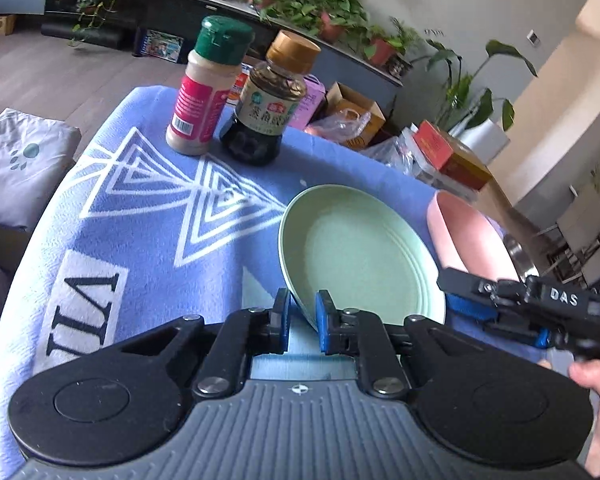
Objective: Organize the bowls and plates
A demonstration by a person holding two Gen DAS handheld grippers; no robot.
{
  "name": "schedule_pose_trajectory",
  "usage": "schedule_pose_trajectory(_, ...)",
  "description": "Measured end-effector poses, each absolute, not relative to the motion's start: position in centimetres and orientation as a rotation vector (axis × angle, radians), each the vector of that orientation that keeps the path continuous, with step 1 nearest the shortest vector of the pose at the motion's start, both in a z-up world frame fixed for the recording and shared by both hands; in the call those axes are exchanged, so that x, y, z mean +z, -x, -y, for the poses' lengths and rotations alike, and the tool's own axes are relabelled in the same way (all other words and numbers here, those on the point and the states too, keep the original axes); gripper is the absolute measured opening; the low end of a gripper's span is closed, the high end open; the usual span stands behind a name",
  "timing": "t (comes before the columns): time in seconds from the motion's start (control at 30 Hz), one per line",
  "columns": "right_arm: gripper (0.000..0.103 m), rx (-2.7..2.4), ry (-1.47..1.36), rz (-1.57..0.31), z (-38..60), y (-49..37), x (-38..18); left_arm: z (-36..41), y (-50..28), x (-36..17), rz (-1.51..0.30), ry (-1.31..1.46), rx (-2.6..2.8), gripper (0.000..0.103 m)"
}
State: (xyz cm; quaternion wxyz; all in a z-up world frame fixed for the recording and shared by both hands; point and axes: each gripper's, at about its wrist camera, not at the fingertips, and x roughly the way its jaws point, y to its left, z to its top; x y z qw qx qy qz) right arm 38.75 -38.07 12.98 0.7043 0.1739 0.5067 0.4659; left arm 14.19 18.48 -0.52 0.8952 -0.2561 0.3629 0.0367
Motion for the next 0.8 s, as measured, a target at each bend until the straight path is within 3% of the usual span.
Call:
schedule_pose_trajectory(0.1,0.077,1.046,-0.345,-1.114,37.8,-38.8,12.9,-18.3,-14.0,-0.5,-0.764,0.513,0.063,0.013)
schedule_pose_trajectory(0.13,0.065,1.042,-0.312,-1.108,37.7,-38.8,12.9,-18.3,-13.8,-0.4,-0.766,0.508,0.06,0.013)
schedule_pose_trajectory(0.17,0.061,1.031,-0.27,-1.095,37.6,-38.6,13.0,-18.2,-13.7,-0.4,-0.768,0.504,0.06,0.013)
schedule_pose_trajectory(0.8,0.061,1.103,-0.188,-1.038,39.0,-33.5,18.1,-16.3,-4.7,3.5,-0.645,0.53,0.062,0.013)
